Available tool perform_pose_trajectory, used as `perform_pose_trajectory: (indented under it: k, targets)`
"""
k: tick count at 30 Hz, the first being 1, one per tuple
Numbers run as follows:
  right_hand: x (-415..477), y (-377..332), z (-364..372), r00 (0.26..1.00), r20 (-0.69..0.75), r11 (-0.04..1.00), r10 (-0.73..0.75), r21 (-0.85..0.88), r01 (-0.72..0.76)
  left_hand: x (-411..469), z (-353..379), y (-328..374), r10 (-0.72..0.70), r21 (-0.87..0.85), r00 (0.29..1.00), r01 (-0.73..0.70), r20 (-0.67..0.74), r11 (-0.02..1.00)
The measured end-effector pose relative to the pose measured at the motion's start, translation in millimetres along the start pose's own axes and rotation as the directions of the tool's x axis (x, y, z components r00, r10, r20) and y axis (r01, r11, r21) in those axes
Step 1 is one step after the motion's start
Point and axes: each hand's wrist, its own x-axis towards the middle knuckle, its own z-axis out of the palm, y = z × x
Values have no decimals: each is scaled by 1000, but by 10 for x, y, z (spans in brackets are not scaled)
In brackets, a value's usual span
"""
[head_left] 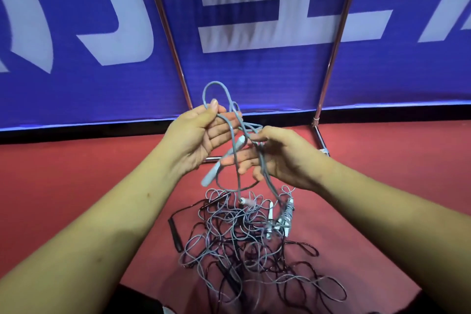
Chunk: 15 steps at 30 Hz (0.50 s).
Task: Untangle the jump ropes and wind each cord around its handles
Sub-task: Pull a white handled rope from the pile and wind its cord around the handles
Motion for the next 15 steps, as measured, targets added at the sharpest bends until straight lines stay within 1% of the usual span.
perform_pose_trajectory:
  k: [1,4,5,7,9,10,12,13,15]
  targets:
    - [3,11,14,1000,8,1000,-16,6,16,17,-22,5,28,9,999,-28,-26,1000]
    - [12,55,82,998,10,989,-65,-131,65,48,-147,-11,87,93,994,-81,-67,992]
    - [22,66,97,996,-16,985,-83,-152,79,59,-192,-23,96,133,993,-86,-68,987]
    - [28,38,118,988,-98,989,-122,-97,112,85,-251,-63,123,237,989,-99,-87,966]
    - [31,-46,100,972,-177,987,-155,14,161,80,-257,-122,125,315,988,-90,-94,945]
    - [23,-112,88,966,-196,980,-166,74,183,59,-253,-156,99,337,993,-73,-61,939]
    - [-3,-256,71,958,-210,958,-197,167,233,36,-305,-290,6,390,995,-46,102,920]
    - [-13,-324,64,954,-214,946,-210,204,254,31,-347,-365,-38,483,979,-65,201,873]
    - [-39,-427,55,951,-220,919,-217,284,275,-25,-406,-506,-141,709,915,-189,379,680]
